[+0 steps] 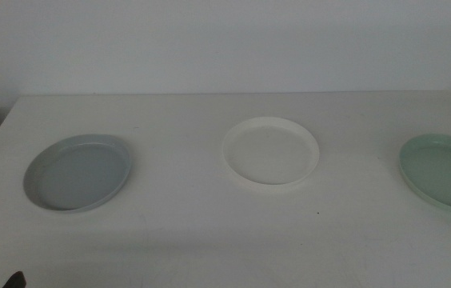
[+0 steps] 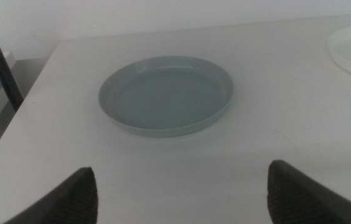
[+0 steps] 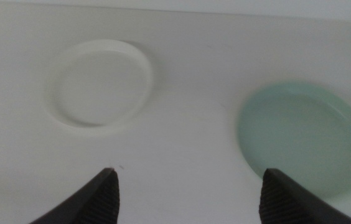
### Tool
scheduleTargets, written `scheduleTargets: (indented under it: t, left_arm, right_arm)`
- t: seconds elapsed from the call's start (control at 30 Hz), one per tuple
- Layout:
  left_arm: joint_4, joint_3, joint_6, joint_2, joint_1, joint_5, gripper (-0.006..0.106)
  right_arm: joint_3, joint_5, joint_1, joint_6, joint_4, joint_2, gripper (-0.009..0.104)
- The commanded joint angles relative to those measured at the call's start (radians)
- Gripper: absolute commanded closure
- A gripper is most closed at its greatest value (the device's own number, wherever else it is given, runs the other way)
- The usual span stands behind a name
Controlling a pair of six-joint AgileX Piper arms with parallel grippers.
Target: Stack the three bowls on top of each other.
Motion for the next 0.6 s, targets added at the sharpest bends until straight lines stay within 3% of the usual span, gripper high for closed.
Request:
scheduleTargets:
  t: [0.0, 0.17, 0.3, 0.57]
  left_arm:
    - [0.000, -0.005, -0.008, -0.013, 0.001, -0.078, -0.004]
    - [0.000, -0.005, -0.008, -0.013, 0.001, -0.078, -0.004]
    - [0.000, -0.005, -0.008, -0.013, 0.001, -0.078, -0.004]
    - [0.000, -0.005, -0.008, -0.013, 0.001, -0.078, -0.004]
  right_arm:
    - [-0.133, -0.046, 0.038, -0.032, 0.013, 0.108, 0.038]
    - [-0.343, -0.045, 0.097, -0.027, 0.003, 0.339, 0.038]
    - [-0.481, -0.048, 0.096, -0.002, 0.053, 0.519, 0.038]
    - [-0.782, 0.010, 0.096, 0.027, 0.062, 0.910, 0.039]
